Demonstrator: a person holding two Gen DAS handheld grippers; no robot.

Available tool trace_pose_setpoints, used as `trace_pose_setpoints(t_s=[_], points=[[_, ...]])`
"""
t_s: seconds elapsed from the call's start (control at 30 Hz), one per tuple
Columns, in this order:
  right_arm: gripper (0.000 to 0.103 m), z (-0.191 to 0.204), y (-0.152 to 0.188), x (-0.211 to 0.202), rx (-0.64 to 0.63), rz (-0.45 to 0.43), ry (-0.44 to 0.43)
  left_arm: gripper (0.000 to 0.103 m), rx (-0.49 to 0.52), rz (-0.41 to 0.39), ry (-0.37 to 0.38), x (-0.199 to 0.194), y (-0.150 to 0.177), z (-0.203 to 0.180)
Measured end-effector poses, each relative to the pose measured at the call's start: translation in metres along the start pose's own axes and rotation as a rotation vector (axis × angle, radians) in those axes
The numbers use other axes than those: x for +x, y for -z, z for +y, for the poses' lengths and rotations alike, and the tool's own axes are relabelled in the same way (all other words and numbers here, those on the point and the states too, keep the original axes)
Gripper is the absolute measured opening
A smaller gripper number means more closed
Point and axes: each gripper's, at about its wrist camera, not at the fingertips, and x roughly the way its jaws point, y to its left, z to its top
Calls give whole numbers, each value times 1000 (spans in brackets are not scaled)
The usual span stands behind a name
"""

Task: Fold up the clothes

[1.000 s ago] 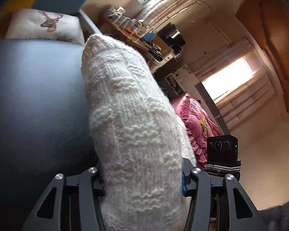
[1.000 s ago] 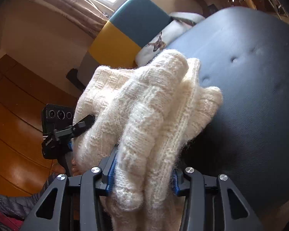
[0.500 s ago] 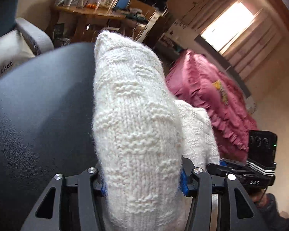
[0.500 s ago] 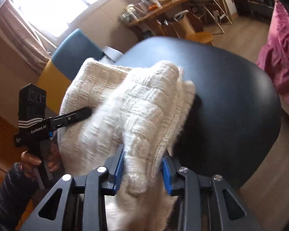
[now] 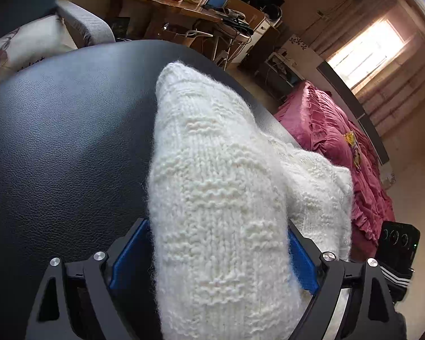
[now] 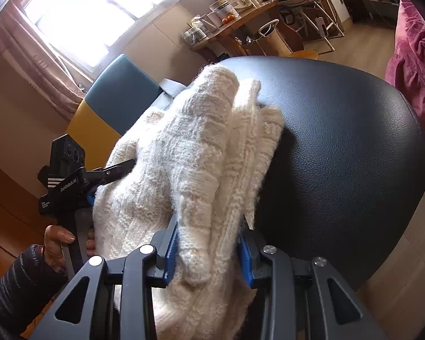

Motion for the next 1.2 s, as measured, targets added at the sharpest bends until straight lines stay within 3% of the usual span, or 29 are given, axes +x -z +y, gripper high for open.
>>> trace_pose_setpoints(t_s=[0.17, 0.23, 0.33, 0.4, 0.47, 0.53, 0.6, 0.7, 0.8, 0.87, 1.1, 1.2], points=[[36, -5, -1, 0, 32, -2, -6, 91, -52, -51, -29, -26, -1, -2], [40, 3, -3, -7, 2, -14, 37, 90, -80, -87, -46, -44, 0, 2], [43, 33, -3, -33, -117, -102, 132, 89, -80, -164, -44, -81, 8, -2], [43, 62, 2, -51, -240, -179, 136, 89, -34, -228, -12, -101, 16, -19], [43, 89, 9, -57, -353, -192, 117, 89, 22, -268, 19, -114, 25, -37], [43, 107, 17, -51, -456, -147, 112, 89, 87, -280, 49, -119, 37, -56], [43, 112, 26, -33, -524, -69, 173, 89, 157, -246, 31, -108, 47, -68], [34, 84, 39, -4, -476, 70, 255, 86, 166, -138, -5, -67, 51, -76], [34, 70, 50, -8, -422, 8, 198, 82, 197, -79, -134, -32, 62, -73], [34, 71, 52, -7, -420, 2, 209, 82, 241, -97, -179, -27, 68, -79], [35, 80, 57, -7, -400, -32, 256, 89, 202, -142, -241, -26, 70, -89], [35, 92, 53, -11, -376, -39, 286, 89, 157, -166, -310, -37, 68, -97]])
